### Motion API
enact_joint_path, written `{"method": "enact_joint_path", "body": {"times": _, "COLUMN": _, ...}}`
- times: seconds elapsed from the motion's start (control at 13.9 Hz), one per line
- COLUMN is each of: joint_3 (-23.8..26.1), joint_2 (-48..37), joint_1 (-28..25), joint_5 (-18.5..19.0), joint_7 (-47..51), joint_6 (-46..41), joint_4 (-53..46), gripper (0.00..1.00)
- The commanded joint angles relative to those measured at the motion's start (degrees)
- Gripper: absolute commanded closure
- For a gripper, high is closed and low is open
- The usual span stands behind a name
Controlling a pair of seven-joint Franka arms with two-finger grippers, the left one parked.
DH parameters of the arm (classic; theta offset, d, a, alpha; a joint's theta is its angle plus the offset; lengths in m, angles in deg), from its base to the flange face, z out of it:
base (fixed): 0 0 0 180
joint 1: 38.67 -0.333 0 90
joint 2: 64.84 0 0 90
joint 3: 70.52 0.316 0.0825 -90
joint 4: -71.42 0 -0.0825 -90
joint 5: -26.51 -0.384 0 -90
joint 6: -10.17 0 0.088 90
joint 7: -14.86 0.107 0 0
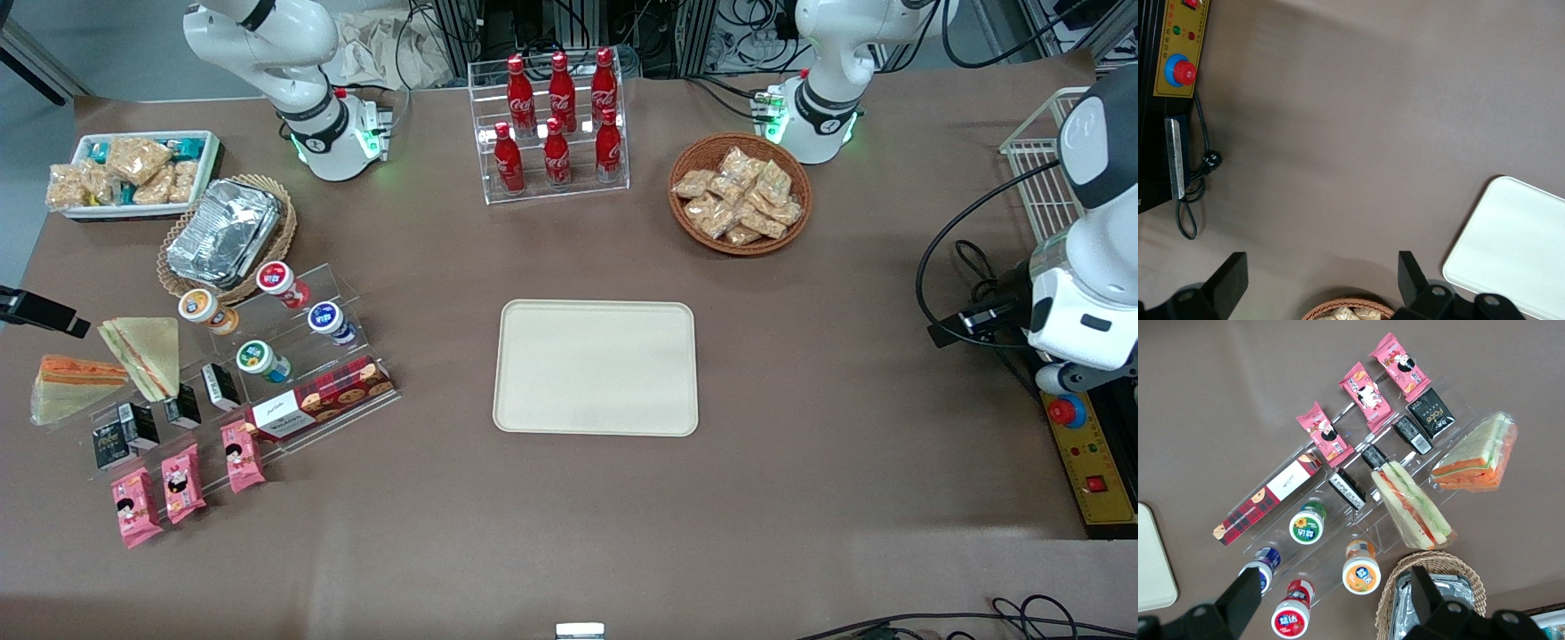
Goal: Place sandwich on tray
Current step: 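Move the right gripper over the wrapped triangular sandwich in the rack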
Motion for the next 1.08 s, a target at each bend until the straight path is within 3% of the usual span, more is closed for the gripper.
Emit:
{"method": "enact_joint_path", "body": {"times": 0.0, "joint_3": -2.2, "joint_2": 0.6, "joint_1": 0.4, "joint_5": 1.7, "joint_7": 3.1, "joint_6": 1.2, "joint_4": 0.0, "gripper": 0.0}}
{"method": "enact_joint_path", "body": {"times": 0.36, "joint_3": -7.4, "joint_2": 3.9, "joint_1": 2.7, "joint_5": 2.4, "joint_7": 13.9, "joint_6": 1.9, "joint_4": 0.4, "gripper": 0.0}}
{"method": "enact_joint_path", "body": {"times": 0.57, "joint_3": -7.7, "joint_2": 5.6, "joint_1": 6.4, "joint_5": -1.3, "joint_7": 22.8, "joint_6": 2.6, "joint_4": 1.1, "gripper": 0.0}}
{"method": "enact_joint_path", "body": {"times": 0.86, "joint_3": -7.9, "joint_2": 8.9, "joint_1": 7.6, "joint_5": -2.9, "joint_7": 32.2, "joint_6": 4.8, "joint_4": 1.3, "gripper": 0.01}}
{"method": "enact_joint_path", "body": {"times": 1.01, "joint_3": -7.9, "joint_2": 10.0, "joint_1": 10.5, "joint_5": -8.1, "joint_7": 32.4, "joint_6": 7.2, "joint_4": 2.4, "gripper": 0.04}}
